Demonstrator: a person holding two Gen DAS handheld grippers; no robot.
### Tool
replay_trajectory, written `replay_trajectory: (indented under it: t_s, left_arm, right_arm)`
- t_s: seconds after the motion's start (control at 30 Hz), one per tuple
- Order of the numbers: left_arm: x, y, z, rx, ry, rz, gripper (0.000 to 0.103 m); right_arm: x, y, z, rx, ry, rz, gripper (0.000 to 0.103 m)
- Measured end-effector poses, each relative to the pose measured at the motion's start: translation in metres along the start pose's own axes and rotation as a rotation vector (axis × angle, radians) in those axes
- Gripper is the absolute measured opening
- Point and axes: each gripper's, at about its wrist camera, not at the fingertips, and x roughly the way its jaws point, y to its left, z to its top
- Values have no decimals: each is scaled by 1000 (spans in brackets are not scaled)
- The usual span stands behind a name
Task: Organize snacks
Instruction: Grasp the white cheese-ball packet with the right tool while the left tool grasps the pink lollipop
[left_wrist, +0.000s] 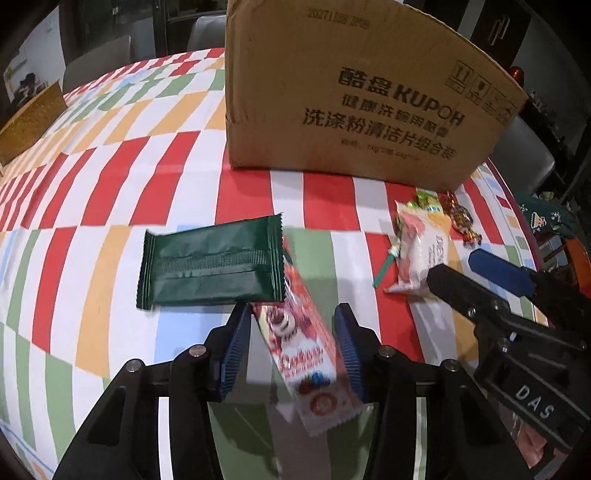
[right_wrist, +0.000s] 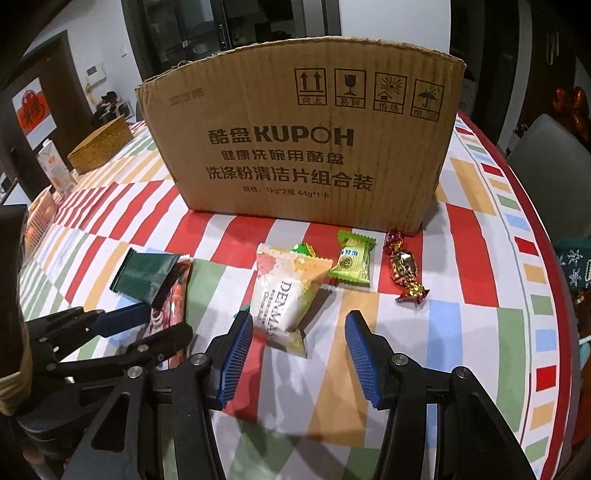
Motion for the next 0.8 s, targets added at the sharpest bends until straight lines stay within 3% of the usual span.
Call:
replay_trajectory:
  t_s: [0.27, 0.37, 0.47, 0.8]
  left_arm:
    - [7, 7, 18, -18, -10, -5, 30]
    - [10, 8, 20, -14, -12, -10, 29]
    - [10, 10, 20, -17, -9, -26, 29]
    - [-12, -1, 16, 3, -58, -72, 29]
  right_arm:
    - [14, 0, 7, 22, 10, 10, 53]
    - [18, 3, 8, 18, 15, 8, 50]
    - [25, 4, 7, 17, 36, 13, 36]
    - [10, -2, -1, 43, 17, 22, 35]
